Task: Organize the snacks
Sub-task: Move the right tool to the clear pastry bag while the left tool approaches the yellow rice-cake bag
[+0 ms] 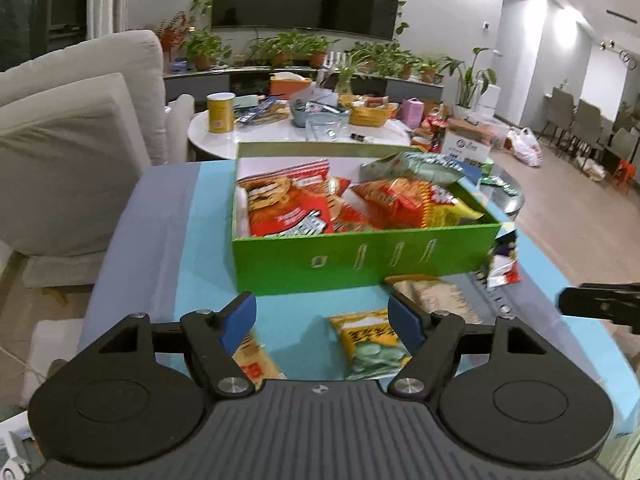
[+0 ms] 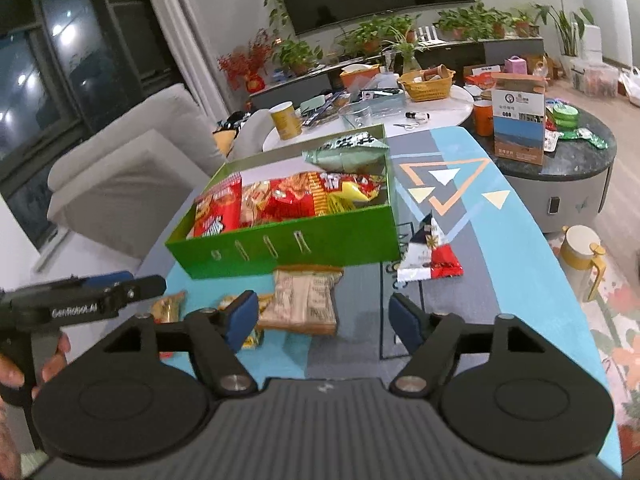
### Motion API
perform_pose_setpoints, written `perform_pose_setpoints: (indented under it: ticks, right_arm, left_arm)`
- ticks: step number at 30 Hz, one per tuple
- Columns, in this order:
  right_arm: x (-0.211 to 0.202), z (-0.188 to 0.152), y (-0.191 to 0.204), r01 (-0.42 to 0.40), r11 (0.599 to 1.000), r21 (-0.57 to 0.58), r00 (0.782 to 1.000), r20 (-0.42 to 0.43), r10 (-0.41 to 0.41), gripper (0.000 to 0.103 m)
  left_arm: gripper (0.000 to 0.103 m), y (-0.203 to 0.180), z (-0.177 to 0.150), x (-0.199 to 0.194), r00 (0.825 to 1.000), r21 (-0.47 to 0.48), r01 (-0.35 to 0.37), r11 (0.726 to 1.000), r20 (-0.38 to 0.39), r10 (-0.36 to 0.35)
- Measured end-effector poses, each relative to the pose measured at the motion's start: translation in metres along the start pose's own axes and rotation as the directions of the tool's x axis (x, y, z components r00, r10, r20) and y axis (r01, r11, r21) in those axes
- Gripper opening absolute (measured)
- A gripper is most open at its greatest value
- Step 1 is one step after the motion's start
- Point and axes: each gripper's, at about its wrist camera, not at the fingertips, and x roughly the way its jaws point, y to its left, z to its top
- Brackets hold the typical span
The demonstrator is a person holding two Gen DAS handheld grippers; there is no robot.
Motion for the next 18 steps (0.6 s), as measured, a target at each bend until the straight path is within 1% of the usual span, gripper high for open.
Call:
perform_pose_setpoints:
  ticks: [3,6,9,12,13,15,18]
  right_arm:
    - [-0.006,-0.007,0.002,0.019,0.998,-0.062,1.0,-0.003,-0.02,0.049]
    - [-0.012,-0.017,0.006,0.045,0.987,-0.154,0.999,-0.006,-0.046,0.055]
    - [-0.016,-0.03,0.007,0.064,0.969,-0.239,0.997,-0.014,-0.07,0.055]
    - [-0.022,-0.044,0.004,0.048,0.957,-0.288,0.998,-0.029,-0.059,0.056]
    - [-0.024,-0.049,0.003,0.038,0.954,-0.296,0.998,-0.037,-0.051,0.058]
    - [-0.025,-0.056,0.001,0.026,0.951,-0.308,0.998,-0.054,-0.044,0.06]
    - [-0.023,-0.065,0.001,0.011,0.942,-0.337,0.996,-0.081,-0.041,0.061]
  left_arm:
    - [0.071,0.004,-0.007,0.0,0.999,-0.002,-0.032,1.0,-0.003,0.032]
    - [0.071,0.013,-0.014,0.0,0.998,-0.034,-0.056,0.998,-0.015,0.056]
    - [0.071,0.02,-0.02,0.0,0.996,-0.056,-0.089,0.994,-0.026,0.087]
    - [0.071,0.025,-0.027,0.002,0.99,-0.059,-0.13,0.99,-0.053,0.127]
    - [0.071,0.026,-0.029,0.004,0.989,-0.06,-0.14,0.988,-0.063,0.136]
    - [0.071,0.028,-0.032,0.007,0.987,-0.074,-0.148,0.986,-0.08,0.142]
    - [0.071,0.028,-0.032,0.009,0.987,-0.092,-0.144,0.985,-0.09,0.136]
